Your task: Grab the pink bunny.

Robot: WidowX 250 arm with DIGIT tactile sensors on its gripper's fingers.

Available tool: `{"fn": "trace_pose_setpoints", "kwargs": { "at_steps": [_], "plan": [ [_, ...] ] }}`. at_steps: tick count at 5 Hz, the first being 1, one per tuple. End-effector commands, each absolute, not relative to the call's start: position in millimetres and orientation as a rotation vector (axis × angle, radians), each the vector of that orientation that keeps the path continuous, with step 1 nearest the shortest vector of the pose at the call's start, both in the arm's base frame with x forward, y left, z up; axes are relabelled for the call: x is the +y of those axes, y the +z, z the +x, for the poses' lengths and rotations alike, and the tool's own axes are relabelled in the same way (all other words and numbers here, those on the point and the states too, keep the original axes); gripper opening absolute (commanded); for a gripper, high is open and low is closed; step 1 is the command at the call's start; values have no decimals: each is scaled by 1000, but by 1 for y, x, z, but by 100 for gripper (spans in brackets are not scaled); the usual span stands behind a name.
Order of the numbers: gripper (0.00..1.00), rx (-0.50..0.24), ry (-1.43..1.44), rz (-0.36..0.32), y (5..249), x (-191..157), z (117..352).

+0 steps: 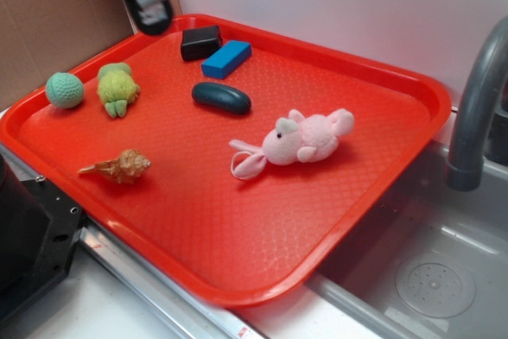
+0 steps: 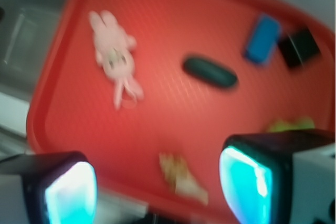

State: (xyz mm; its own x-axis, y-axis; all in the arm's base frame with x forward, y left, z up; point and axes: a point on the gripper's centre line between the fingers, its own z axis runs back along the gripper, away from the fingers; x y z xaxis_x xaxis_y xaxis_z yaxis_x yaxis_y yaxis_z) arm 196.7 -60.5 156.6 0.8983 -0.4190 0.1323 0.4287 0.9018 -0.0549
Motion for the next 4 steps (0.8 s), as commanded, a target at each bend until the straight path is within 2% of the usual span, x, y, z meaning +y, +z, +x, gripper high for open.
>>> {"fn": "trace_pose_setpoints", "kwargs": {
  "at_steps": [1,3,4],
  "plan": [
    [100,-117,-587,-182,140,-80,218],
    [100,-117,-587,-182,140,-80,218],
    [100,-119,-598,-122,117,-104,241]
  ]
}}
